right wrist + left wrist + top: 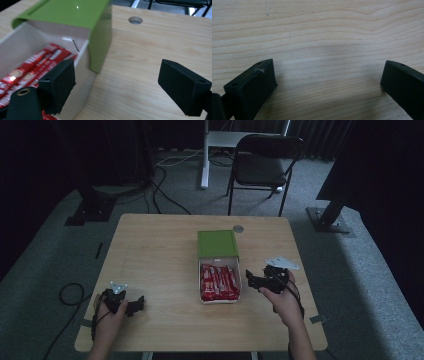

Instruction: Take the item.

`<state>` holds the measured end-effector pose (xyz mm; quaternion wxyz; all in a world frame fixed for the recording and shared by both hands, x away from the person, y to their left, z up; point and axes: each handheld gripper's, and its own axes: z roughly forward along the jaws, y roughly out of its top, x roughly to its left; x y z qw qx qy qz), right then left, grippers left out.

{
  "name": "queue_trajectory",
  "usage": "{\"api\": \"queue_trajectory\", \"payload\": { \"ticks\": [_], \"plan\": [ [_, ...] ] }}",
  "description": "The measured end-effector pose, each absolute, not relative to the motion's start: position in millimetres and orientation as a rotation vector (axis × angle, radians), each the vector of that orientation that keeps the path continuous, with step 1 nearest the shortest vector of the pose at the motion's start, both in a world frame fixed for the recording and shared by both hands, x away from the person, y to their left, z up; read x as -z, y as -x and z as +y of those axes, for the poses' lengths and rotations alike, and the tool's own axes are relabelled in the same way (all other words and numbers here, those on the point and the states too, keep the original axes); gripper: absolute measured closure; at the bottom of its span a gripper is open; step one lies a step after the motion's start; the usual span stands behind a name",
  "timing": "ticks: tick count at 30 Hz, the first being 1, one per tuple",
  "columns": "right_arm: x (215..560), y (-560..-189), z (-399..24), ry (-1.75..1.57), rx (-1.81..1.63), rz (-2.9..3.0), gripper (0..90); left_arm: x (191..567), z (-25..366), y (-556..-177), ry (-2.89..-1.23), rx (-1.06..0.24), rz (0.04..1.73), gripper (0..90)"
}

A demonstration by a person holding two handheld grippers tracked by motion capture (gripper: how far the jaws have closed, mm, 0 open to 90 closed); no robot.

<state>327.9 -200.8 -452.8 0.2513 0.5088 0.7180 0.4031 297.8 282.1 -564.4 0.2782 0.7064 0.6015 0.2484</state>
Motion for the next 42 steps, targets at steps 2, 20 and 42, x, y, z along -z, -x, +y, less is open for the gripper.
{"api": "queue_trajectory", "payload": {
  "ticks": [2, 20, 42],
  "plan": [
    [450, -329, -195, -1.372, -1.108, 1.959, 13.8, 564, 282, -298, -1.895, -0.666, 1.614, 0.5],
    [437, -330, -139, -1.246, -1.159, 2.049, 13.9, 564, 282, -298, -1.895, -0.667, 1.614, 0.5],
    [452, -329, -96, -1.176, -1.185, 2.146, 17.2, 564, 282, -298, -1.894, -0.668, 1.613, 0.5]
  ]
}}
